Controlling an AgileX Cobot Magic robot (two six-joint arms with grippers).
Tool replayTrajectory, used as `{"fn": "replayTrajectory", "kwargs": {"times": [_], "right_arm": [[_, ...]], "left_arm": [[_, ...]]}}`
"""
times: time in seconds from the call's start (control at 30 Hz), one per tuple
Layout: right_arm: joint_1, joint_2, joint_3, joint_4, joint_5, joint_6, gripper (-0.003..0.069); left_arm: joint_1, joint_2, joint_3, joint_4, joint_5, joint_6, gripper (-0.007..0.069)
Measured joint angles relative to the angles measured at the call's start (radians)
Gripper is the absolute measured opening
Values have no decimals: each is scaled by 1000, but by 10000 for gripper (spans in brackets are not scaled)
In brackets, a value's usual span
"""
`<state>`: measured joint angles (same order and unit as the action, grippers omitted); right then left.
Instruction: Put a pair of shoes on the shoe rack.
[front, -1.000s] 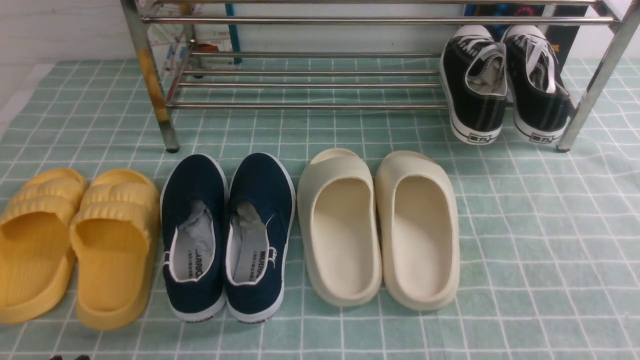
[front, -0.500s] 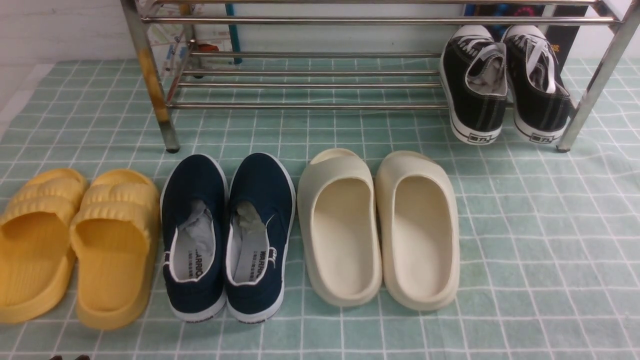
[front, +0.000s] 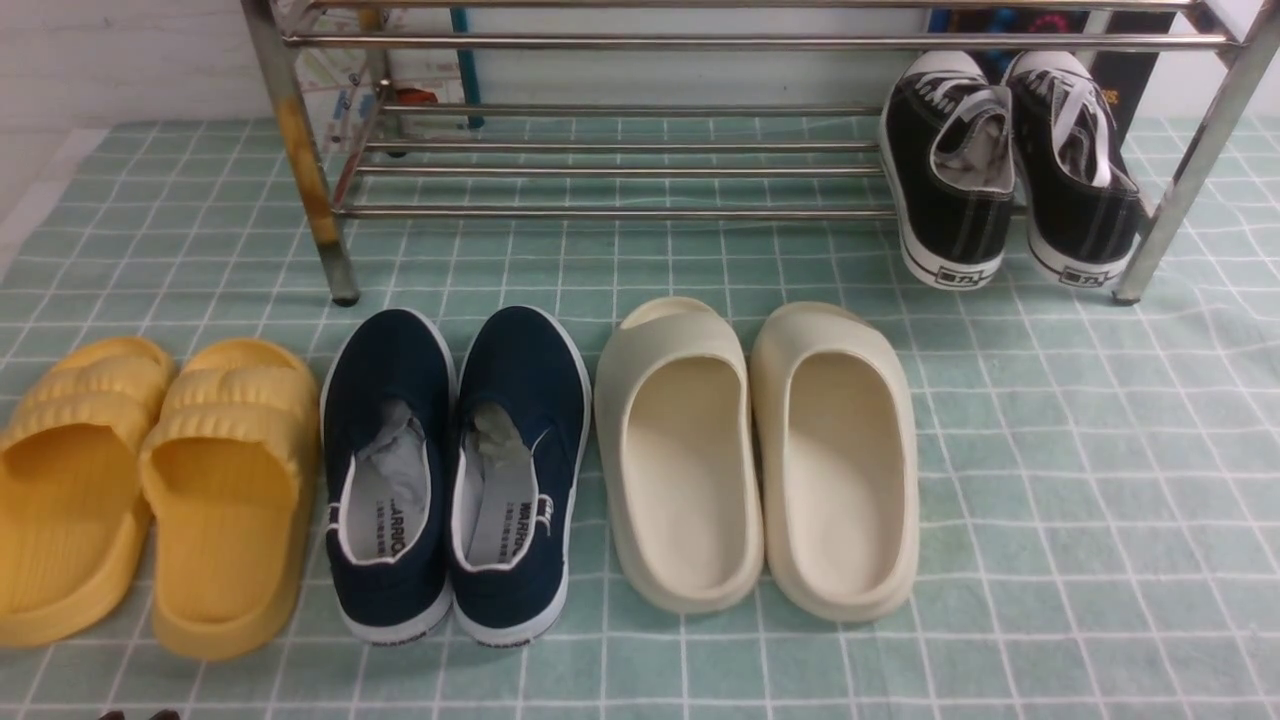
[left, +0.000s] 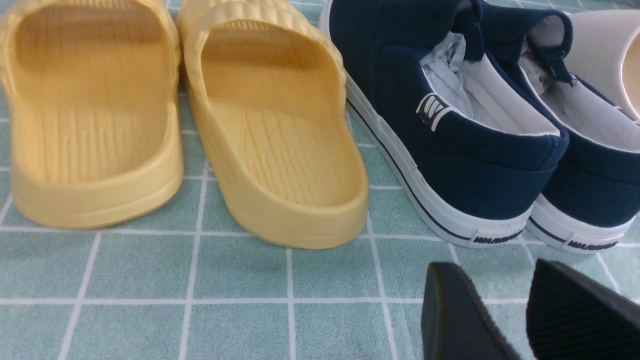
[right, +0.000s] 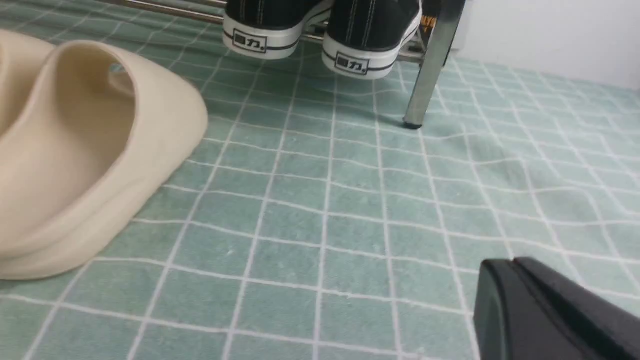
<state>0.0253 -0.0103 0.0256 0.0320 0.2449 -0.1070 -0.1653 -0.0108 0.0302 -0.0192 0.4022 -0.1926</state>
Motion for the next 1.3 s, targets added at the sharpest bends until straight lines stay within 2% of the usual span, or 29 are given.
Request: {"fn": "replayTrajectory", "kwargs": {"times": [0.13,0.33,0.43,1.3], "right_arm": [[28,0,0,70,59,16,45],[29,0,-1,52,97,135,-1],[29,0,-5,43,123,152,-3],[29,0,-9,41,141,158,3]], "left_arm": [[0,0,0,0,0,0,239],[0,0,0,0,0,0,239],[0,0,0,0,0,0,239],[0,0,0,0,0,0,239]]}}
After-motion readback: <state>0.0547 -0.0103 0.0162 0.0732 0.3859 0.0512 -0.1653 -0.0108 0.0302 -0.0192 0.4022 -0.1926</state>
